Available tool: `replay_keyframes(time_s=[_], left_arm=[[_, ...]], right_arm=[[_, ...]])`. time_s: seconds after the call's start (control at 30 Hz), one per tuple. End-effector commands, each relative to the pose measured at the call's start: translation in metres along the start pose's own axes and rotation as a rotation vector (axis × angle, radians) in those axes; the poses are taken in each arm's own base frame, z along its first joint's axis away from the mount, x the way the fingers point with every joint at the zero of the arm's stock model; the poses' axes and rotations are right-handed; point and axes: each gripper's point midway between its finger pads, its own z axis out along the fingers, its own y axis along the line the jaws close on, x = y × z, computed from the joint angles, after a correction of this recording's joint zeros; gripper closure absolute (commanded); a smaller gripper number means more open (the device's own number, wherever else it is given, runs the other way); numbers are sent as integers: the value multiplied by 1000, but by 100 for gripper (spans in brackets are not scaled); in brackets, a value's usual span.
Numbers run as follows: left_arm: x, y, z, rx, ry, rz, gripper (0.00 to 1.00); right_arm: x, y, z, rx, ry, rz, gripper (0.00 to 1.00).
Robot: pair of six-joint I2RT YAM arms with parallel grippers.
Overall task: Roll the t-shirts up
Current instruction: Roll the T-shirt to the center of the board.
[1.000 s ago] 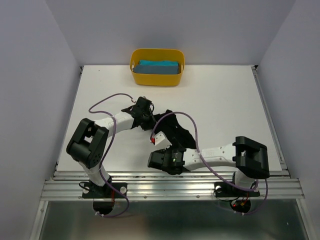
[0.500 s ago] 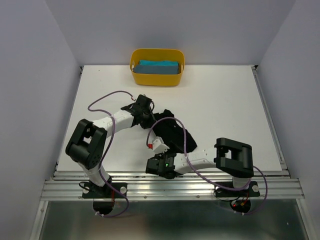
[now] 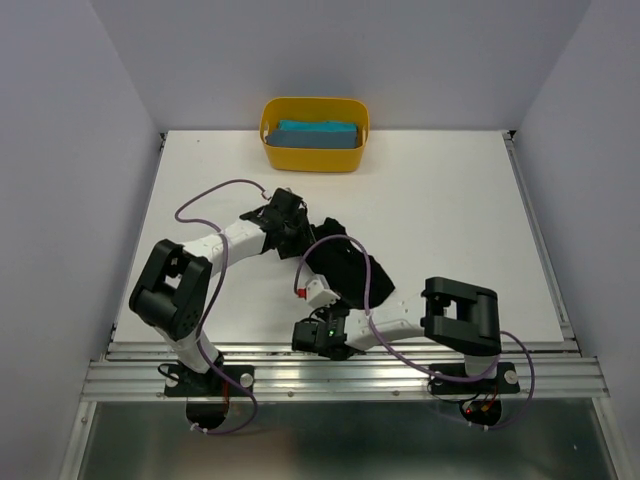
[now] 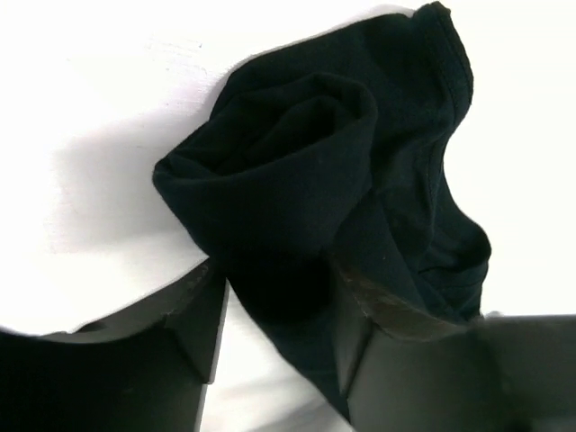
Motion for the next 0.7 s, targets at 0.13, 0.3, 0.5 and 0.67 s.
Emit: replay_keyframes(time_s=[0.13, 0.3, 0.5, 0.67], left_arm=[[-34, -25, -48, 67, -125, 54, 6], [-42, -28, -69, 83, -164, 53, 1], [-46, -15, -78, 69, -207, 14, 1], [-39, -7, -78, 68, -197, 7, 1]], right_arm=[[0, 28, -17, -248, 41, 165, 99], [-4, 39, -27, -404, 64, 235, 99], [-22, 38, -35, -560, 77, 387, 99], [-35, 42, -44, -697, 97, 471, 99]])
